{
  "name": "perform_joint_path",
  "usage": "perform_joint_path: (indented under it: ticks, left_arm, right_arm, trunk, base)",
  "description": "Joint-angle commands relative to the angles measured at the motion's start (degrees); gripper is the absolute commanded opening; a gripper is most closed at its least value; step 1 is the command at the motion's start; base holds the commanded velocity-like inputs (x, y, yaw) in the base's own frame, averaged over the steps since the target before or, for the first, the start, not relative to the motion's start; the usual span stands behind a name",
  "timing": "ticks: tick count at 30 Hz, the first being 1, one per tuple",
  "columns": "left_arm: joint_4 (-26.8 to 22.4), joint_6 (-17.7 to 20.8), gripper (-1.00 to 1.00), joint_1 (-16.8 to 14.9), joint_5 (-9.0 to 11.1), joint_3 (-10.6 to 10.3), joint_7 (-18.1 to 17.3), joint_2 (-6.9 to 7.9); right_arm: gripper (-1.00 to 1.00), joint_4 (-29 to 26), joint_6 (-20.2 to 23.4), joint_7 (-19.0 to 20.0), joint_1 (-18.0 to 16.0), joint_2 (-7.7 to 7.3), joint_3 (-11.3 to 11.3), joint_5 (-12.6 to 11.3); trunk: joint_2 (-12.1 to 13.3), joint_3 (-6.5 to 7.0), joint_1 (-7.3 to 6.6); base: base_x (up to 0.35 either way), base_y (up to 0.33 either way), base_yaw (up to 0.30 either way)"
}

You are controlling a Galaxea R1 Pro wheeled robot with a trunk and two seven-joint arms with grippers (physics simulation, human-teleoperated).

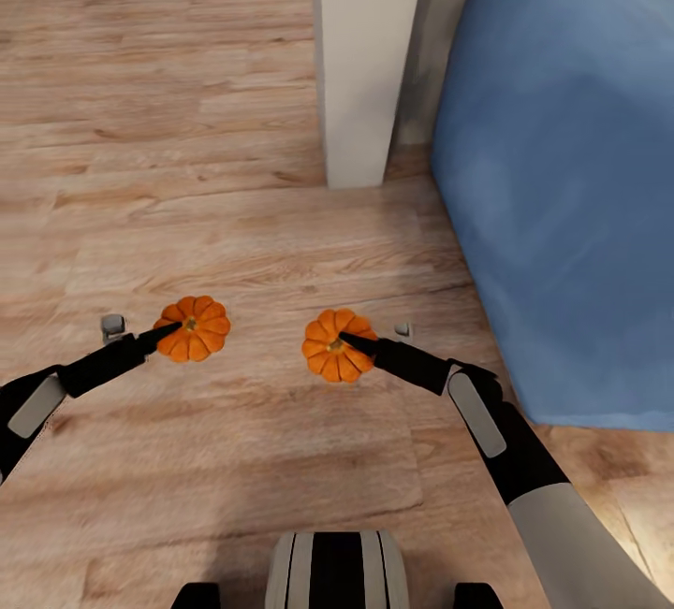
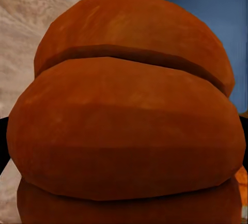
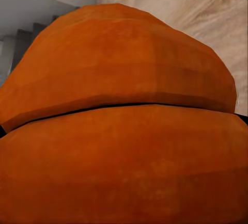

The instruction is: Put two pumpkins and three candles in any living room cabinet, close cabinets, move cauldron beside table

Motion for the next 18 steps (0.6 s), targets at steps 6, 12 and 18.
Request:
perform_joint_path:
  ticks: [6, 12, 18]
  left_arm:
    - [-0.07, 2.42, -1.0, -0.38, -0.05, -0.02, 0.02, 0.71]
    - [-0.08, 2.58, -1.0, -0.43, -0.06, -0.03, 0.03, 0.77]
    - [-0.93, 2.61, -1.0, -0.51, -0.11, -0.14, 0.03, 0.54]
  right_arm:
    - [-1.0, 1.03, -2.39, -0.24, 0.0, 0.0, 0.1, -0.16]
    - [-1.0, 1.13, -2.66, -0.21, 0.0, 0.01, 0.15, -0.26]
    - [-1.0, 2.05, -2.69, -0.21, 0.0, 0.06, 0.23, -0.25]
  trunk:
    - [0.08, 1.47, -0.15]
    - [0.16, 2.93, -0.31]
    - [0.24, 4.28, -0.46]
  base:
    - [0.0, 0.0, 0.257]
    - [0.0, 0.0, 0.278]
    - [0.0, 0.0, 0.28]
